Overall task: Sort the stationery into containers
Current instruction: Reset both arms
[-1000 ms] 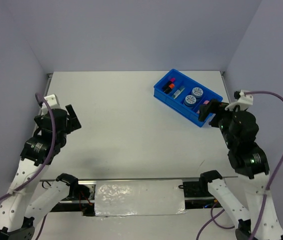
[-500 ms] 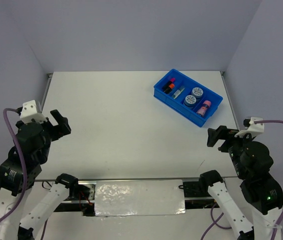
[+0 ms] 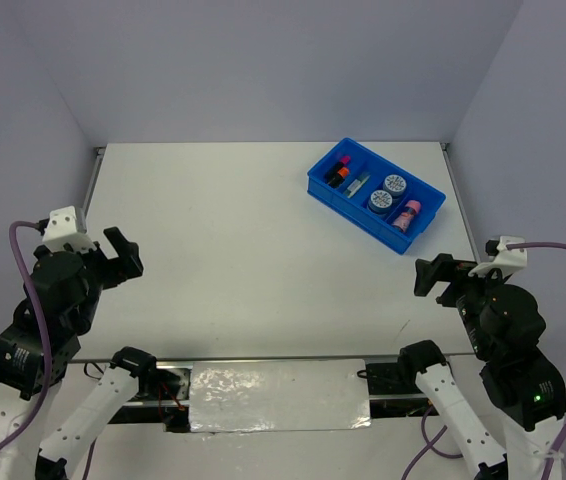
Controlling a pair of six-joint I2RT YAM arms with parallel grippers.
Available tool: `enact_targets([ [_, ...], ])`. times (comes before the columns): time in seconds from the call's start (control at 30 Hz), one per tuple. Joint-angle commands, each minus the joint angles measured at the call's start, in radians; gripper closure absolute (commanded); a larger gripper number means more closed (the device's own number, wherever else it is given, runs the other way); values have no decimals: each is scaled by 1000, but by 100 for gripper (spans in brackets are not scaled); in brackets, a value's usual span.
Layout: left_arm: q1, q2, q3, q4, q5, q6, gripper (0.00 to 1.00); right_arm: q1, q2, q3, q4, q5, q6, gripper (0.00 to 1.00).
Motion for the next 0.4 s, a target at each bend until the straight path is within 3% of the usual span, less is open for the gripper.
enact_targets([
  [0.0,7,-7,-1,16,14,26,1,8,5,-1,15,-5,-13,0],
  [0.37,7,-6,-13,39,6,28,1,7,26,-4,20,-6,0,0],
])
